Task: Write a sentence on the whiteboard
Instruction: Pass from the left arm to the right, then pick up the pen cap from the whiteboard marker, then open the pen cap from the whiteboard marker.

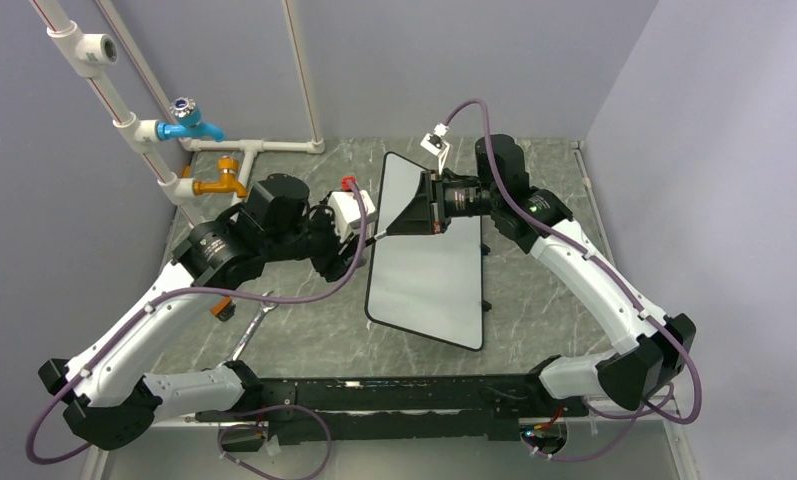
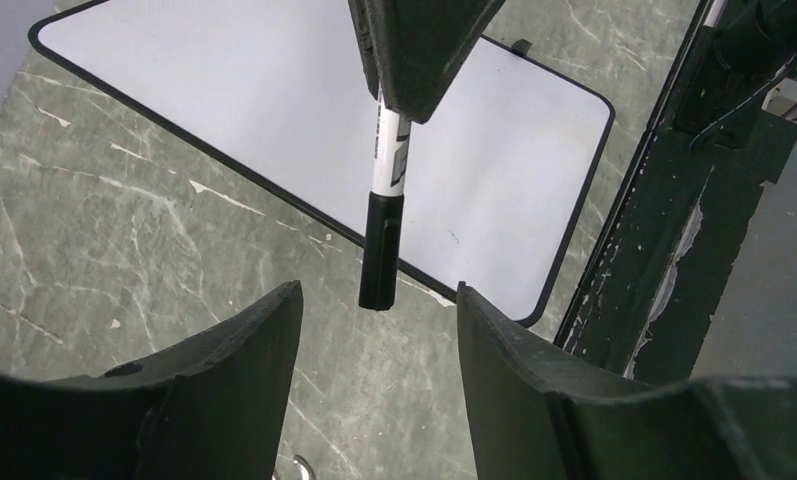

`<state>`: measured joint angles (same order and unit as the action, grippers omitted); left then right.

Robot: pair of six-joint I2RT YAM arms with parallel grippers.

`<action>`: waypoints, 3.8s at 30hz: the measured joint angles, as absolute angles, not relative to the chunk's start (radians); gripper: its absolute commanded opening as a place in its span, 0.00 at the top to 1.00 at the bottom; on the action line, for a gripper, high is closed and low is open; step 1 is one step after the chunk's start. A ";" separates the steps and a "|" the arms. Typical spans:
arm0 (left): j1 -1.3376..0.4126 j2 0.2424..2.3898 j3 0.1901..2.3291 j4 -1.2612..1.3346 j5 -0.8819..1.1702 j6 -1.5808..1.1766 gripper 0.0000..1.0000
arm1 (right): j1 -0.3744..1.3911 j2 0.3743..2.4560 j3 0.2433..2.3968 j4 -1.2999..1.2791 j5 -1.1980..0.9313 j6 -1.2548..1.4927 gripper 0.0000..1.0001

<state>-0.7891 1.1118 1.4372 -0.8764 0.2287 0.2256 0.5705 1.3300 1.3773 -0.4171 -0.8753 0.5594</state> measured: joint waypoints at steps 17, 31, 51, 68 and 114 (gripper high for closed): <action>-0.800 1.157 1.431 -0.816 0.274 0.246 1.00 | 0.565 1.325 1.378 -0.401 -0.908 0.578 0.64; -0.833 1.181 1.460 -0.844 0.258 0.314 1.00 | 0.572 1.325 1.378 -0.413 -0.931 0.569 0.70; -0.846 1.196 1.493 -0.881 0.215 0.354 1.00 | 0.582 1.325 1.377 -0.443 -0.913 0.555 0.86; -0.848 1.195 1.493 -0.881 0.183 0.350 1.00 | 0.588 1.325 1.362 -0.410 -0.857 0.606 0.84; -0.866 1.196 1.478 -0.907 0.144 0.328 1.00 | 0.614 1.340 1.361 -0.421 -0.828 0.575 1.00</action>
